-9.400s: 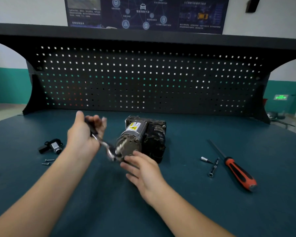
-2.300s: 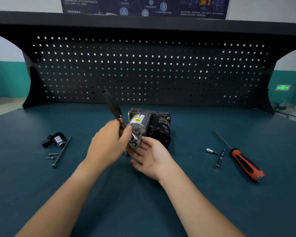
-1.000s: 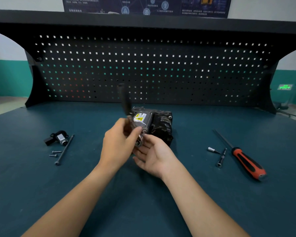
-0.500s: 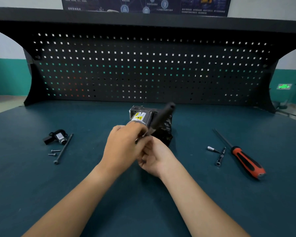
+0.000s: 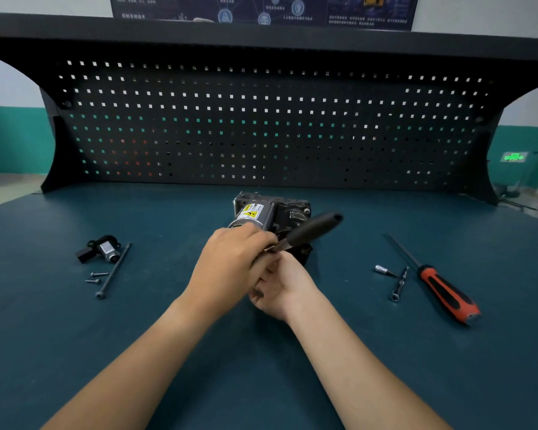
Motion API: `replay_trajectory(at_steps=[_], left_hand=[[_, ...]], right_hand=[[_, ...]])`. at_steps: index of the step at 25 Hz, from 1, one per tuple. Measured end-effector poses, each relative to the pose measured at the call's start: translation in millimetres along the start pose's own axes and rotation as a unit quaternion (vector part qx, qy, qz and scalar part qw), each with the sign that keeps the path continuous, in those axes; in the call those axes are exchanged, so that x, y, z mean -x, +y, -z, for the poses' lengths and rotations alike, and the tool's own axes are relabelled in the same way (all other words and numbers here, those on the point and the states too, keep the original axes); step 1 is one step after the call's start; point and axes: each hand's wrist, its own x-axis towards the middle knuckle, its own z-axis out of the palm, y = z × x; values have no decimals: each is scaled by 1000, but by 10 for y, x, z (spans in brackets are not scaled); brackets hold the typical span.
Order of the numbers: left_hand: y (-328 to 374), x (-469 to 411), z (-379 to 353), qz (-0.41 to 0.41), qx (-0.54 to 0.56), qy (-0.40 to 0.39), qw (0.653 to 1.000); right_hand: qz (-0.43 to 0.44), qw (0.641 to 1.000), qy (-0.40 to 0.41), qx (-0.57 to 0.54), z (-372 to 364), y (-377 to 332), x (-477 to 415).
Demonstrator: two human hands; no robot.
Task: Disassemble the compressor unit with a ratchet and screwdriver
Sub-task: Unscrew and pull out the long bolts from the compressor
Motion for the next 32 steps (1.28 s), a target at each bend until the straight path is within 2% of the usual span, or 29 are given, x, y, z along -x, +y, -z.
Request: replay_trajectory(at_steps=[2, 5, 7, 8, 10, 12, 14, 15, 16, 18, 20, 21, 22, 23, 25, 27, 29, 30, 31, 32], left_hand=[[9, 3, 25, 101, 38, 12, 994], [-45, -5, 49, 279, 114, 61, 952], [-93, -20, 54, 336, 116, 65, 932], [-87, -29, 66, 339, 109, 57, 933], [-31, -35, 89, 287, 86, 38, 953], [51, -14, 97, 164, 41, 19, 985], [43, 14, 79, 63, 4, 3, 998], [24, 10, 78, 68, 8, 2, 998], [5, 6, 85, 111, 27, 5, 993], [-76, -10, 89, 255, 110, 21, 960], [-174, -31, 82, 400, 234, 25, 886], [-198, -34, 75, 441, 278, 27, 853], [-210, -30, 61, 453, 291, 28, 842], [-195, -27, 56, 443, 274, 26, 853], [-102, -4, 57, 365, 193, 33, 910], [-5, 23, 59, 211, 97, 30, 972], [6, 45, 57, 77, 9, 8, 997], [-3, 49, 65, 58, -3, 0, 998], [-1, 47, 73, 80, 9, -4, 997], [-1, 43, 81, 136, 38, 2, 990]], right_hand=[[2, 1000, -11, -3, -2, 3, 4], [5, 1000, -29, 0, 4, -5, -12], [13, 1000, -24, 10, 11, -14, -12], [12, 1000, -20, 14, 8, -16, -12], [7, 1000, -11, 18, 8, -21, -12], [4, 1000, 1, 24, 12, -19, -16], [6, 1000, 8, 28, 19, -10, -18], [10, 1000, 7, 28, 24, -9, -21], [13, 1000, 3, 28, 28, -8, -24], [10, 1000, -11, 23, 25, -10, -24], [5, 999, -26, 18, 4, -8, -21], [8, 999, -29, 17, -11, -5, -17], [12, 999, -27, 16, -22, 1, -16], [15, 1000, -22, 16, -29, 8, -16], [18, 1000, -9, 19, -20, 13, -23], [18, 999, 4, 30, -8, 11, -22], [13, 999, 13, 36, -14, 22, -18], [14, 999, 13, 34, -15, 24, -16], [16, 999, 9, 31, -15, 21, -16], [19, 999, 4, 26, -14, 18, -17]])
